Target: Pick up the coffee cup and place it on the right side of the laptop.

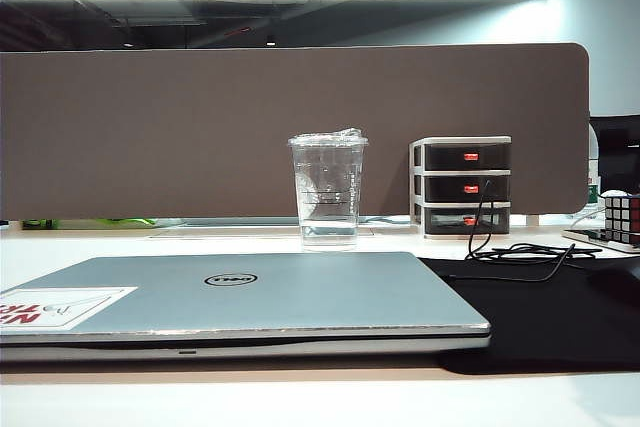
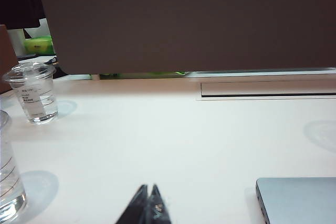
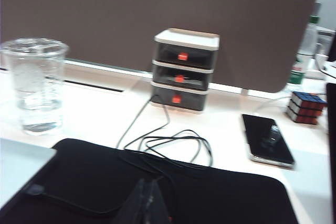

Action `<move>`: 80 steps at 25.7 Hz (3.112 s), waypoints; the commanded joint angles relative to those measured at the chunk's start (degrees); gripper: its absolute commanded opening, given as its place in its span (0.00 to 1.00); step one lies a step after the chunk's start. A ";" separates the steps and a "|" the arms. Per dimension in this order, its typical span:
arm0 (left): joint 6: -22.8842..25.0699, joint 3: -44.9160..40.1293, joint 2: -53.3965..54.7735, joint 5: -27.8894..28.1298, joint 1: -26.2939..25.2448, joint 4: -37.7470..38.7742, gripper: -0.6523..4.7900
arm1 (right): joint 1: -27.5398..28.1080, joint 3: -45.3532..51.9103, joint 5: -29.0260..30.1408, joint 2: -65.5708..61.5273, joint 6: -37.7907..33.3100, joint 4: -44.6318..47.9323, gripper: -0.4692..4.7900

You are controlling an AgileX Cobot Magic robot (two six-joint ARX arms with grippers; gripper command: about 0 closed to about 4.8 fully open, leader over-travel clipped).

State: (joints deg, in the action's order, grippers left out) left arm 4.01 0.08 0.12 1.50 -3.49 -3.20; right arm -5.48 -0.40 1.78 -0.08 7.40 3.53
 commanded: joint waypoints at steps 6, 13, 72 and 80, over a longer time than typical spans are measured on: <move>-0.15 0.35 0.02 -0.24 0.02 -0.61 0.11 | 0.04 0.28 -3.54 0.11 0.13 0.61 0.09; -0.17 0.35 0.02 -0.24 0.02 -0.61 0.11 | 0.02 0.28 -3.13 0.11 0.09 0.59 0.09; -22.40 4.96 1.62 -23.80 9.35 -3.80 0.98 | -0.09 0.28 22.77 0.11 -13.20 -3.28 0.09; -15.65 11.96 12.57 -26.40 9.31 -6.97 1.00 | -0.09 0.28 22.77 0.11 -13.20 -3.28 0.09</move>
State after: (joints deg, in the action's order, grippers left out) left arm -14.72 11.05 10.39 -22.85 5.89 -9.41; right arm -5.54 -0.40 24.29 -0.08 -5.58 -0.75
